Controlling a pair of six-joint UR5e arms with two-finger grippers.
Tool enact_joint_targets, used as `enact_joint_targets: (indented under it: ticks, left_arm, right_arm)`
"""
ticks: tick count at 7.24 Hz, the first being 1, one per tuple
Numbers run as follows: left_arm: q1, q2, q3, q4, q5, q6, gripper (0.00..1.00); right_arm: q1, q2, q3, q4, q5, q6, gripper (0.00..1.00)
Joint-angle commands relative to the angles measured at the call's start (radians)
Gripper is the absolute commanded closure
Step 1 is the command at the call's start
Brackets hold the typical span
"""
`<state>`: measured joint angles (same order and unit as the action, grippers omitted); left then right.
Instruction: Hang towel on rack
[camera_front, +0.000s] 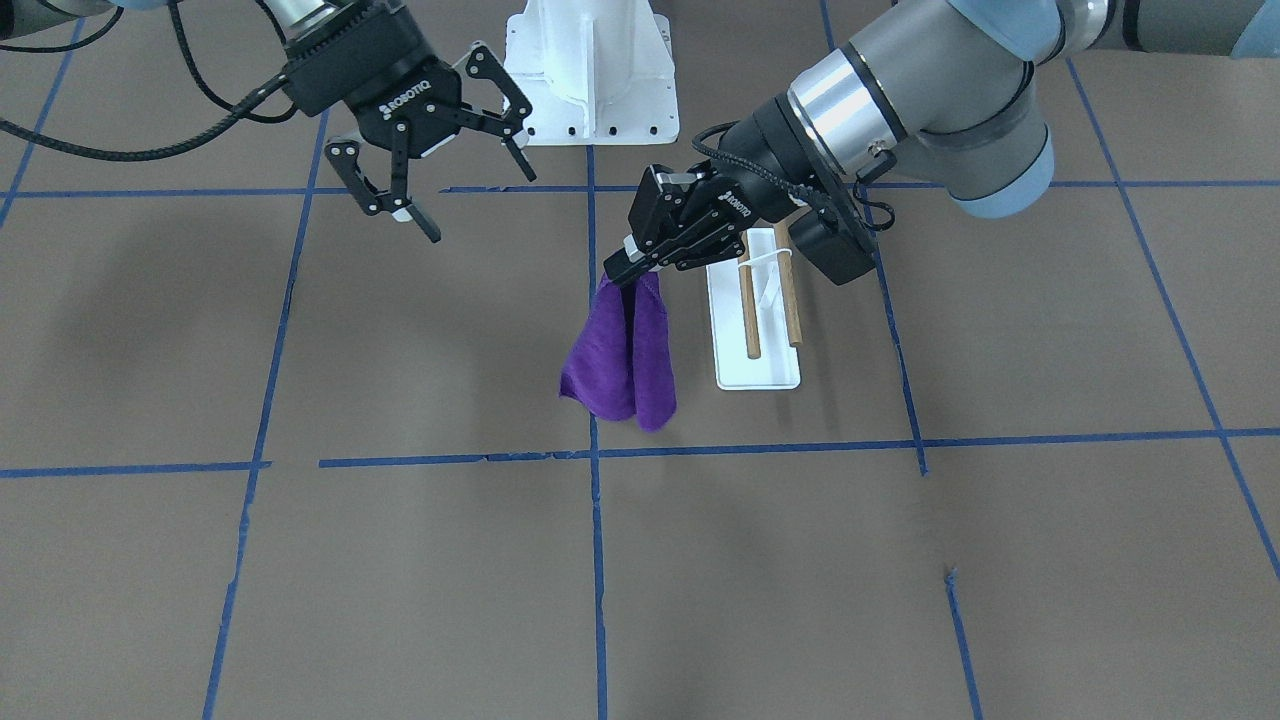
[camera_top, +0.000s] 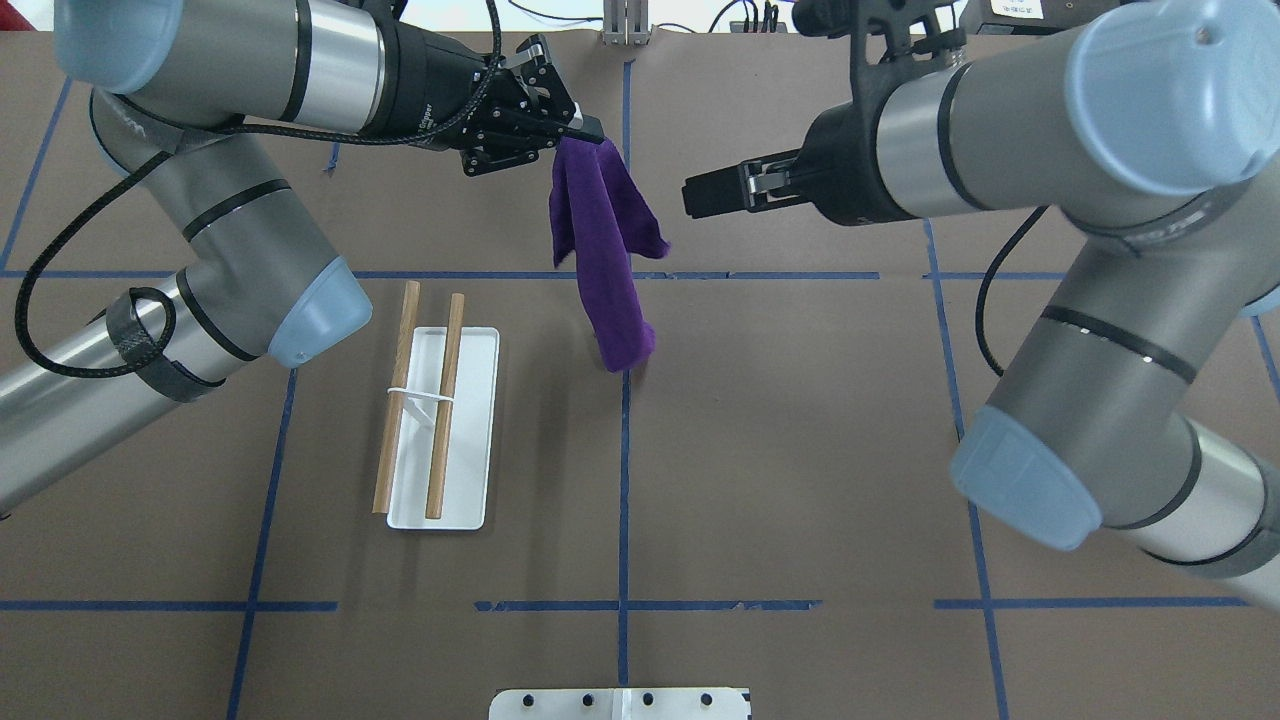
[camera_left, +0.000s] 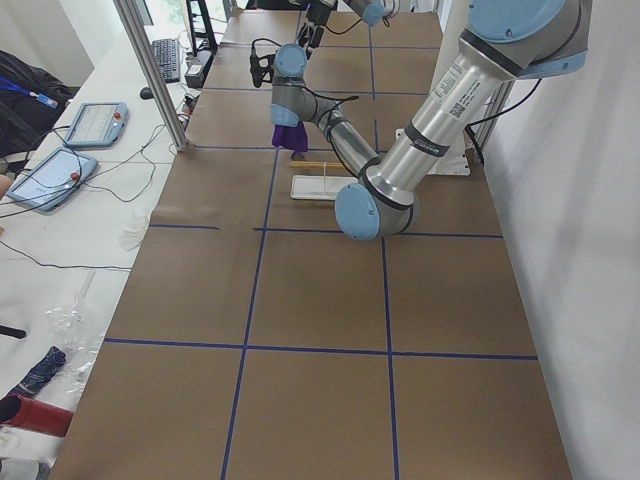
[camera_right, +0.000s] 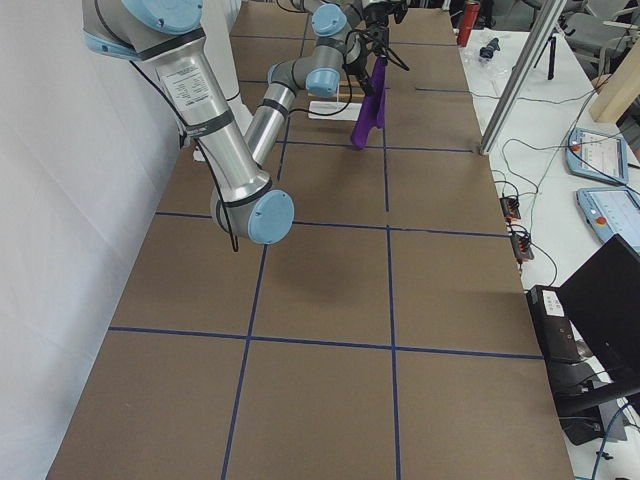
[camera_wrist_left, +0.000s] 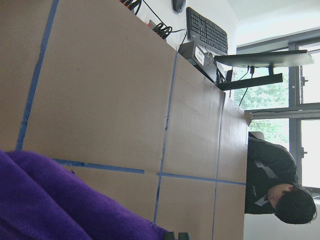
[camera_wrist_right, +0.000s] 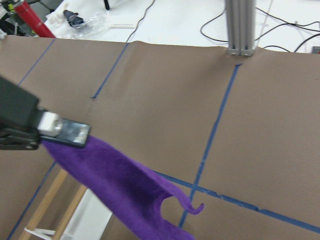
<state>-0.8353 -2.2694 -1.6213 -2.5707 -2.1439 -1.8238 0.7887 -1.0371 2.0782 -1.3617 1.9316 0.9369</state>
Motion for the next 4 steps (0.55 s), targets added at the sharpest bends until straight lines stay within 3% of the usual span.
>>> enact_joint_targets:
  ticks: [1,3,4]
  left_arm:
    - [0.002,0.005,-0.113,0.108,0.013,-0.043,1.00]
    - [0.060,0.002,-0.315,0.397,0.151,-0.042,1.00]
    - [0.137,0.002,-0.391,0.500,0.276,-0.035,1.00]
  right_arm:
    - [0.215,-0.079,0.000,-0.135,0.218,-0.097,0.00]
    - [0.308,-0.170,0.011,-0.282,0.244,-0.318,0.00]
    - [0.337,-0.179,0.013,-0.365,0.244,-0.384,0.00]
